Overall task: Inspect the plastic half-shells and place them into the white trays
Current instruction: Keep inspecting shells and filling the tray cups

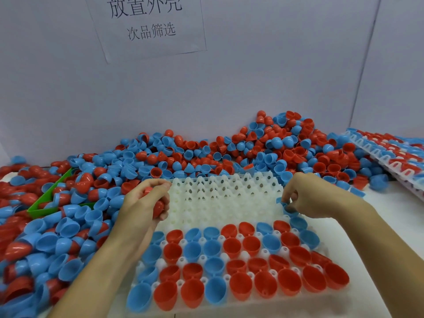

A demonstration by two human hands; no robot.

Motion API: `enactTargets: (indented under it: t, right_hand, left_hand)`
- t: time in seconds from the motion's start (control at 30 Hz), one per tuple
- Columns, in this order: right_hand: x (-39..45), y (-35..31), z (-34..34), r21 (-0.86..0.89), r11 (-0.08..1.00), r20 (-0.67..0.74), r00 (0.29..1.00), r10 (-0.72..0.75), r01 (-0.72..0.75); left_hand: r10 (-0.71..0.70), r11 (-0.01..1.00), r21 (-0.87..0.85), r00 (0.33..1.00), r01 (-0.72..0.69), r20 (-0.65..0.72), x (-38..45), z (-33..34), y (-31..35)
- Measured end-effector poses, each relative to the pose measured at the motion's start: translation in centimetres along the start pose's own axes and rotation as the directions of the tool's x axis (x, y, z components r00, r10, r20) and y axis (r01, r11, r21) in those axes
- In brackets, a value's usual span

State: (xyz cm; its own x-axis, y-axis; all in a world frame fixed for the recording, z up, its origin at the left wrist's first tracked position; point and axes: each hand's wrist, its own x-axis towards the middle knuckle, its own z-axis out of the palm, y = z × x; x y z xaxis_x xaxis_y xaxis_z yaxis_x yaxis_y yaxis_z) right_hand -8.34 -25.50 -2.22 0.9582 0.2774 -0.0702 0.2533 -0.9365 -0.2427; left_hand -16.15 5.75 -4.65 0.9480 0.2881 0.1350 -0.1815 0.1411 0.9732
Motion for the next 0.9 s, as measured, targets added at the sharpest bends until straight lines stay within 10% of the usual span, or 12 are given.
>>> enactTargets:
  t: [0.3, 0.43, 0.7, 0.9]
  right_hand:
    - [-0.1, -0.2, 0.0, -0.027, 1.000, 0.024, 1.000, -0.001, 0.001]
    - [-0.8, -0.1, -0.3, -0.005, 1.000, 0.008, 1.000, -0.004, 0.004]
    - [-2.5, -5.2, -0.4, 0.174, 0.931, -0.473, 0.857, -0.207, 0.321]
    - [-4.4, -10.9, 2.7, 0.210, 0.816, -0.453, 0.793, -0.408, 0.539]
  left_hand:
    - [-0.111, 0.950, -0.269, 0.975, 0.161, 0.191, -0.9, 0.1, 1.1]
    - [-0.125, 0.968, -0.201, 0.985, 0.147, 0.118, -1.0, 0.6, 1.0]
    - [-0.066, 0.994, 0.099, 0.991, 0.054, 0.118, -1.1, 1.0, 0.3]
    - [-0.013, 0.974, 0.223, 0.972, -0.042, 0.236, -1.9, 1.7, 0.8]
